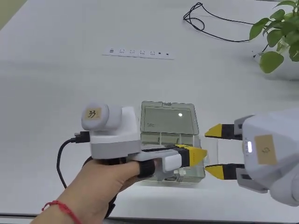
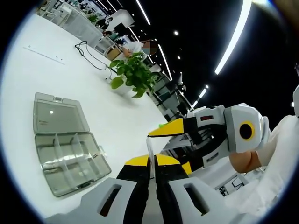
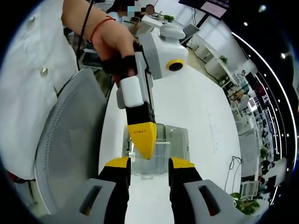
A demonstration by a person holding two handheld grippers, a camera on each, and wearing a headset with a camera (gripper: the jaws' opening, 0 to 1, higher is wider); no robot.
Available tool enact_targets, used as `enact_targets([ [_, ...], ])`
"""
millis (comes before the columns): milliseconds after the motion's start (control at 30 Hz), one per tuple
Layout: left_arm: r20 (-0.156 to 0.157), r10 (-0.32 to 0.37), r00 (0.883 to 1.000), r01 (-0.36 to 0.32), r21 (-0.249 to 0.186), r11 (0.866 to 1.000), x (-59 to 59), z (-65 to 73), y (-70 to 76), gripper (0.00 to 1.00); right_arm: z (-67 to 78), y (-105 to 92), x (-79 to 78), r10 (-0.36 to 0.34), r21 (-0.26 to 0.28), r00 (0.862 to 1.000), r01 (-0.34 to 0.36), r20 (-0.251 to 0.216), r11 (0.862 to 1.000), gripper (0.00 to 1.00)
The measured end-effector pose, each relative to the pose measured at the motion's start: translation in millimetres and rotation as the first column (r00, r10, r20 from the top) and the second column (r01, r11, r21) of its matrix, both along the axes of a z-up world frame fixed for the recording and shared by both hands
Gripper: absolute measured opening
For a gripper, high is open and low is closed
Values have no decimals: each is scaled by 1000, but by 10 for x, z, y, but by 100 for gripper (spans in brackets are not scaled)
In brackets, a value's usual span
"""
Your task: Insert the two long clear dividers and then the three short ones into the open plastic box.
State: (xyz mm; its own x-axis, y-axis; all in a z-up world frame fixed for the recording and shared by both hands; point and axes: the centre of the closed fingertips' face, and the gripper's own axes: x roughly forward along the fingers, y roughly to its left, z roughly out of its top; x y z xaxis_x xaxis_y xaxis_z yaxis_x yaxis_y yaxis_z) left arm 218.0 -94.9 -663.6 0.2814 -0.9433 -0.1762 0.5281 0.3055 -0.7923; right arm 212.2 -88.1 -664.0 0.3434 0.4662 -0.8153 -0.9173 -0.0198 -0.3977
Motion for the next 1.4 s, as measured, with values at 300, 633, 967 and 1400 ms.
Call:
enact_targets([
  [300, -50, 30, 998, -30, -18, 999, 10, -5, 0, 0, -1, -2, 5, 9, -5, 1000, -9, 15, 1000, 33],
  [633, 8, 27, 1000, -27, 5, 1000, 53, 0, 50, 0, 126, -18, 61, -15, 57, 1000, 15, -12, 998, 35],
  [967, 314, -161, 936, 134, 106, 985, -145, 131, 67, 0, 424, -37, 33, 13, 241, 966, 51, -258, 969, 31],
  [1400, 521, -285, 804, 246, 144, 959, -373, 294, 56, 0, 518, 17, -213, 143, 296, 848, 17, -510, 955, 15],
])
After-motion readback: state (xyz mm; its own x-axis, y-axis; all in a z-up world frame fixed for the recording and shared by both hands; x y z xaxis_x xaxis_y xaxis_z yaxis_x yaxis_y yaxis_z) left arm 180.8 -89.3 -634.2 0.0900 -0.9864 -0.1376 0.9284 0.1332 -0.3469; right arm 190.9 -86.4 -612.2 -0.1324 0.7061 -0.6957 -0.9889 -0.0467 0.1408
